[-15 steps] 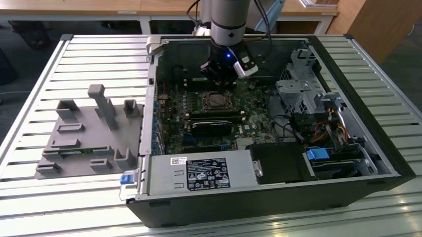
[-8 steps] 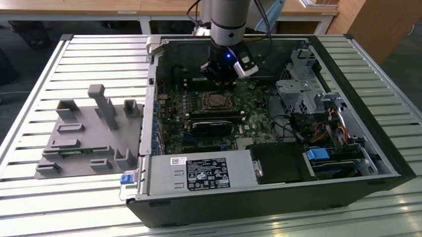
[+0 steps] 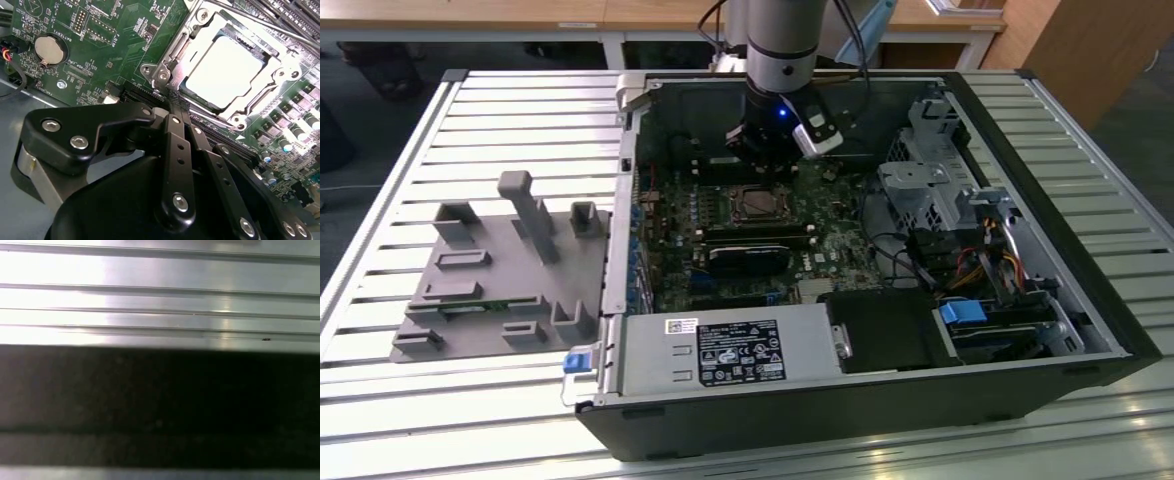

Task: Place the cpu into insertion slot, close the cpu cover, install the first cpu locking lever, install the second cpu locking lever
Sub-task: 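Install the first cpu locking lever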

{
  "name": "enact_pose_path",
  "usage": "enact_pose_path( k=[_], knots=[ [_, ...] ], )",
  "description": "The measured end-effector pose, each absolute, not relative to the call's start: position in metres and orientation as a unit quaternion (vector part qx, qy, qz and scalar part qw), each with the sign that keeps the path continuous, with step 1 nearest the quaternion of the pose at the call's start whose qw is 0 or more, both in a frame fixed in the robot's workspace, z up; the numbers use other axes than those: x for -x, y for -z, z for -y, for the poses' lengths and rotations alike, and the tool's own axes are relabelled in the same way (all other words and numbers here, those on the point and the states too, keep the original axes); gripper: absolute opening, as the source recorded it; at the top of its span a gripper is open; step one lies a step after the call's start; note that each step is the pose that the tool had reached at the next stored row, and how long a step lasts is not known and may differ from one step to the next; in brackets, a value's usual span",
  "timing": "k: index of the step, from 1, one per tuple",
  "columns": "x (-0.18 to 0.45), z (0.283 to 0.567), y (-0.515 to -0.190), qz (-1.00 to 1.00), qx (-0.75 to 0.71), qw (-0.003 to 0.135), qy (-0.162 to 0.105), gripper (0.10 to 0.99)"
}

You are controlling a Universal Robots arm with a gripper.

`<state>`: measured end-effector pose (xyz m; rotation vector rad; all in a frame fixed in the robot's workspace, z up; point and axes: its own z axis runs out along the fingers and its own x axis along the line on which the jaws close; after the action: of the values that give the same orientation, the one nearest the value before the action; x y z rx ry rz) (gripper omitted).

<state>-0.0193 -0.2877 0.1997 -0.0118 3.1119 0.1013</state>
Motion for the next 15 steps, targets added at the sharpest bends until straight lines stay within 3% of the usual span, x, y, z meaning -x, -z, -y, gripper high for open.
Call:
enact_pose_path(
  k=[15],
  knots=[
    [0.0189,0.2877,-0.1989,-1.0,0.004,0.014,-0.028,0.122]
  ],
)
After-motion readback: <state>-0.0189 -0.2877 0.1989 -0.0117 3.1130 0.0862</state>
